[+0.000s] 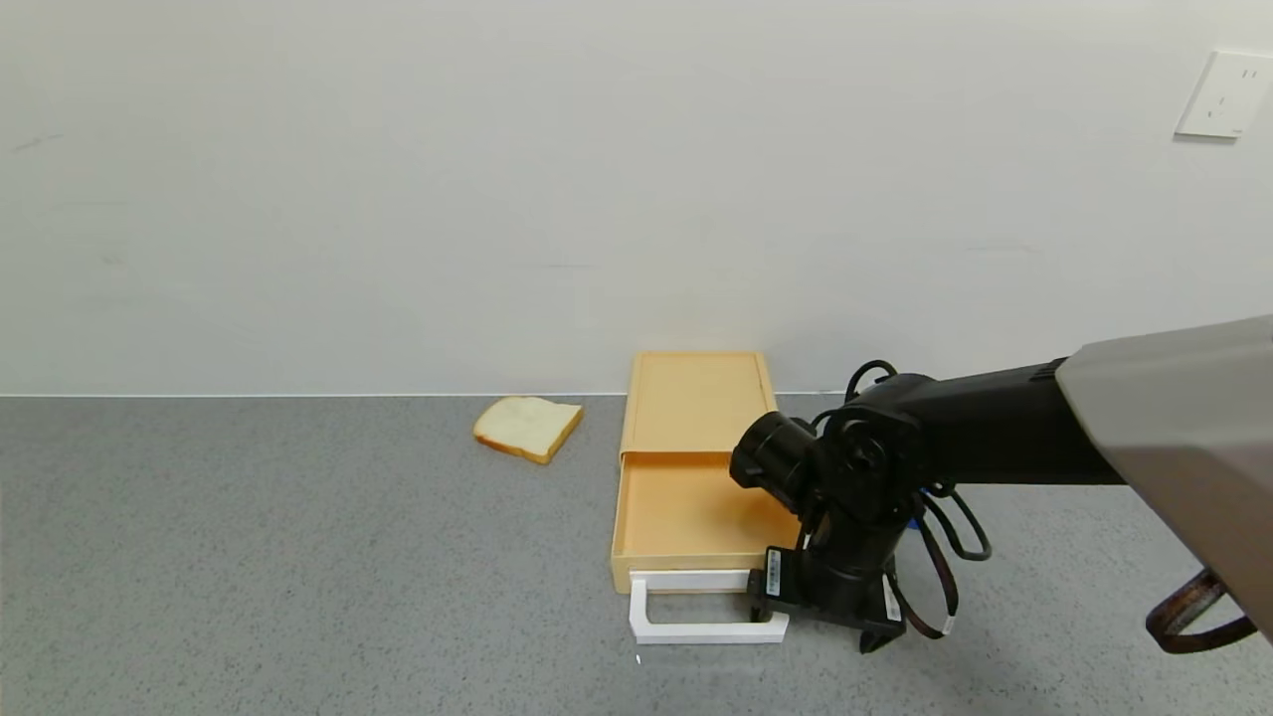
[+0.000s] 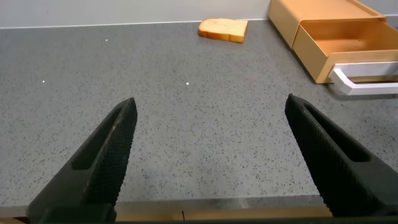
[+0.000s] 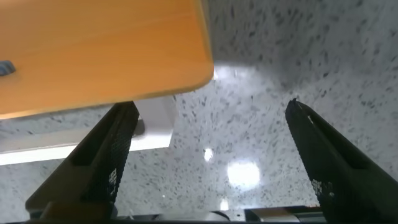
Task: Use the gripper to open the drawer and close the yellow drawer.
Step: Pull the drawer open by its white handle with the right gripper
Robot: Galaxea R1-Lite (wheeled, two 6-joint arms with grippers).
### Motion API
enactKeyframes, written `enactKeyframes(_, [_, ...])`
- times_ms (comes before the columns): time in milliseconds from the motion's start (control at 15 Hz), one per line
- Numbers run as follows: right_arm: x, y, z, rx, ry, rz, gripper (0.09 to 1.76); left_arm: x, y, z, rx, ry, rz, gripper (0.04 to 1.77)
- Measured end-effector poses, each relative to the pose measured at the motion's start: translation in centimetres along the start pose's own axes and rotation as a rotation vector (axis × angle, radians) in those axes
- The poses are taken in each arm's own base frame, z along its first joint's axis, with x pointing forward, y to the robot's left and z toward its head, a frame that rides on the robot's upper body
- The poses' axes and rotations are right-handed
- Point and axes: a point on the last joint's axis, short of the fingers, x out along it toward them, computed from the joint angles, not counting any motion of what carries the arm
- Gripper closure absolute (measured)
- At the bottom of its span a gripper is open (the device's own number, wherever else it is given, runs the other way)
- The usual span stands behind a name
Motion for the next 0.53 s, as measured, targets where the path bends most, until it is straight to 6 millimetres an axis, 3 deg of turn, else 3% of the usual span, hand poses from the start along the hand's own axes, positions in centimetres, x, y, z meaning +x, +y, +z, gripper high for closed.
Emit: enactKeyframes(533, [-0.6, -0.2, -1.7, -0.03, 0.036, 0.008, 0.14, 0.0, 0.0, 0.0, 0.0, 0.0, 0.0, 0.09])
